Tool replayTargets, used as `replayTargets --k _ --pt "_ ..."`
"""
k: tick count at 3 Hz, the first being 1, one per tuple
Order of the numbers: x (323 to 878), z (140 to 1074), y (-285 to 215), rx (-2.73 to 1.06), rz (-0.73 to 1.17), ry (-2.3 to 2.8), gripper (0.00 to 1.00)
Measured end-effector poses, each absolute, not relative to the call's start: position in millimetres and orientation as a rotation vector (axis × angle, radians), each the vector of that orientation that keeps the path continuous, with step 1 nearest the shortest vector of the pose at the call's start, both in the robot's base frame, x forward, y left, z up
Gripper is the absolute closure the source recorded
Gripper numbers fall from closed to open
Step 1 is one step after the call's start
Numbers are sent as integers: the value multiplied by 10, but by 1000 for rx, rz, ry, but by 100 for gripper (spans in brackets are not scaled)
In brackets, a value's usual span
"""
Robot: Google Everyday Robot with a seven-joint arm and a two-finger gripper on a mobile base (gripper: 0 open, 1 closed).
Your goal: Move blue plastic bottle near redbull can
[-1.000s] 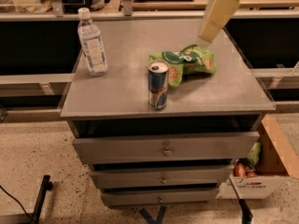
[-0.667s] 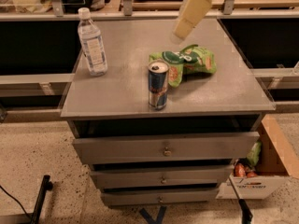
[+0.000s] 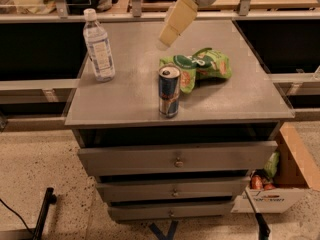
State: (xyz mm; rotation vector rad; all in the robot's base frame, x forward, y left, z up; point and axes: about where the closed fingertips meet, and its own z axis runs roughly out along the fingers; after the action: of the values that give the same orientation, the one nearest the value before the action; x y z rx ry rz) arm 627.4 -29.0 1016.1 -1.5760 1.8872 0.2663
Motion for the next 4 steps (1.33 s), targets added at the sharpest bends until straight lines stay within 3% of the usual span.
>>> replayTargets --k 4 --pt "7277 9471 482 -1506 470 1792 0"
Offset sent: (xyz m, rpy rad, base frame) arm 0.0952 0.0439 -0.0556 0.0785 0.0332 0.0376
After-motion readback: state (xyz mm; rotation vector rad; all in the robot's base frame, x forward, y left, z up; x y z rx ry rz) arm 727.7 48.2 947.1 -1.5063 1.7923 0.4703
